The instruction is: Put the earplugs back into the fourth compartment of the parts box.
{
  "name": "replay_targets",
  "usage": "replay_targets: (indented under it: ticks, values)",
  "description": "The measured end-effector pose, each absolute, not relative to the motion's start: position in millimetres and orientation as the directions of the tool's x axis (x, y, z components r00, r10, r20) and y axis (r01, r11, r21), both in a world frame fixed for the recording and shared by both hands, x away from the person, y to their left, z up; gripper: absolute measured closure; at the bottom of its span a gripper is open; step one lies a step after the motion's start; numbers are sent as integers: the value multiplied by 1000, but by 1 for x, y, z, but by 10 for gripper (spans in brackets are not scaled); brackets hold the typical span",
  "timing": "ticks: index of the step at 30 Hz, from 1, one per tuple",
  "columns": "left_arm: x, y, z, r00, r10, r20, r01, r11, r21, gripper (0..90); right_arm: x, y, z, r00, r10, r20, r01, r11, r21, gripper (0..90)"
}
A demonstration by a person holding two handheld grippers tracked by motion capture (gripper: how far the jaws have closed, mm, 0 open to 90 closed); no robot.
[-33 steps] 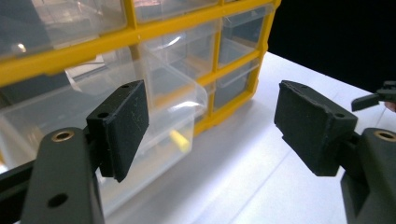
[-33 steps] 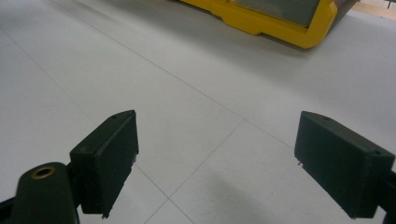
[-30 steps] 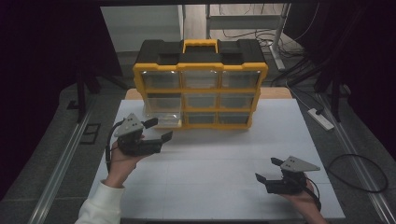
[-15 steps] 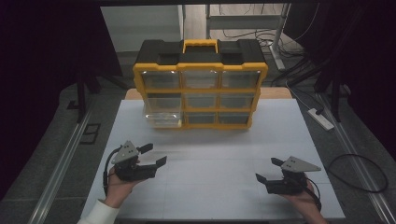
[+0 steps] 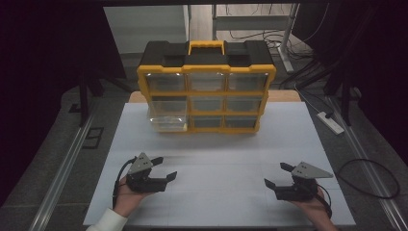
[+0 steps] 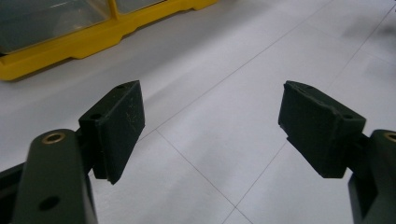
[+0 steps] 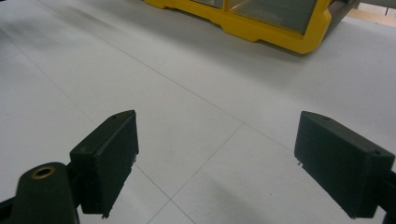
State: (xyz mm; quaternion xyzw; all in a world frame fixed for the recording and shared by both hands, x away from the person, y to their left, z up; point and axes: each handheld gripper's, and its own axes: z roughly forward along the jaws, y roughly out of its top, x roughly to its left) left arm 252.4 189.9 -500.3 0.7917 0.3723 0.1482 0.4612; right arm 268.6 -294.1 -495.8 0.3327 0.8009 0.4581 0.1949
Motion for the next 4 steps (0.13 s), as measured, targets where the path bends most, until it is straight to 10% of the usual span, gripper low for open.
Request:
replay_targets:
  ticks: [4]
  values:
    - [253,191,-501,673,731,-112,458,-293,839,227,269,-294,-496,-704,710,-7,355,360,863,144]
